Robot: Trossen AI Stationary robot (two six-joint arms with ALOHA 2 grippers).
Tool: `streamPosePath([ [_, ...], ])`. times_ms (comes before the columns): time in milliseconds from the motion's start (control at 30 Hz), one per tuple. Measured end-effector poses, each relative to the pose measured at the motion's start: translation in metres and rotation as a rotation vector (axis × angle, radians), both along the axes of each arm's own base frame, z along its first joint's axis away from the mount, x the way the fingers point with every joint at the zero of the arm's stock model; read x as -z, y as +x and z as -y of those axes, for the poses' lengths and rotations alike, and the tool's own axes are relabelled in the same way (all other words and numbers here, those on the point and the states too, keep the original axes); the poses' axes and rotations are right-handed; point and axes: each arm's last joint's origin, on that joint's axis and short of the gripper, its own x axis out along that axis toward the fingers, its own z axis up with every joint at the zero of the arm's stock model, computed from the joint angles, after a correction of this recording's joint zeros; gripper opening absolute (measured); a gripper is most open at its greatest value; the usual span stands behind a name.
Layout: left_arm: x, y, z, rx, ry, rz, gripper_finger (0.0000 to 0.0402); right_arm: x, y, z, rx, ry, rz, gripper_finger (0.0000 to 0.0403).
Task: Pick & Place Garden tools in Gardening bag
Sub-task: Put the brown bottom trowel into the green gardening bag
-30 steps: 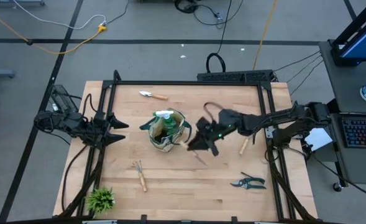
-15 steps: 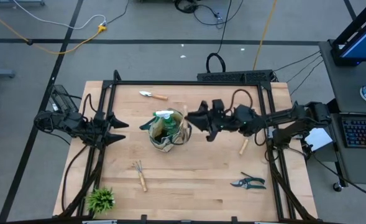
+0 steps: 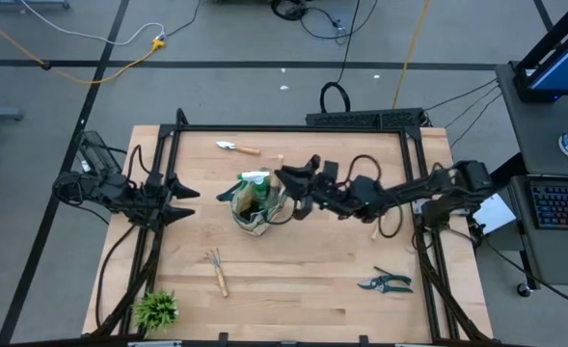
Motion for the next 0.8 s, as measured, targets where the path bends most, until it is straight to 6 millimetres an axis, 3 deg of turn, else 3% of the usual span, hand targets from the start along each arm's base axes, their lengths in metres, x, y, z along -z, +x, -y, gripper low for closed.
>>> streamPosePath([
  [200,-0.004,0.000,0.000,0.000,0.004,0.037,0.0324,0.004,0.035,0.003,0.022,-0.106,-0.053,0.0049],
  [433,-0.004,0.000,0.000,0.000,0.006,0.045,0.0324,0.017,0.070,0.008,-0.087,-0.251,-0.198,0.0049],
  [633,-0.004,0.000,0.000,0.000,0.007,0.045,0.0324,0.028,0.079,0.015,-0.114,-0.388,-0.231,0.0049],
  [800,-0.004,0.000,0.000,0.000,0.006,0.045,0.0324,0.034,0.081,0.019,-0.131,-0.404,-0.282,0.0049],
])
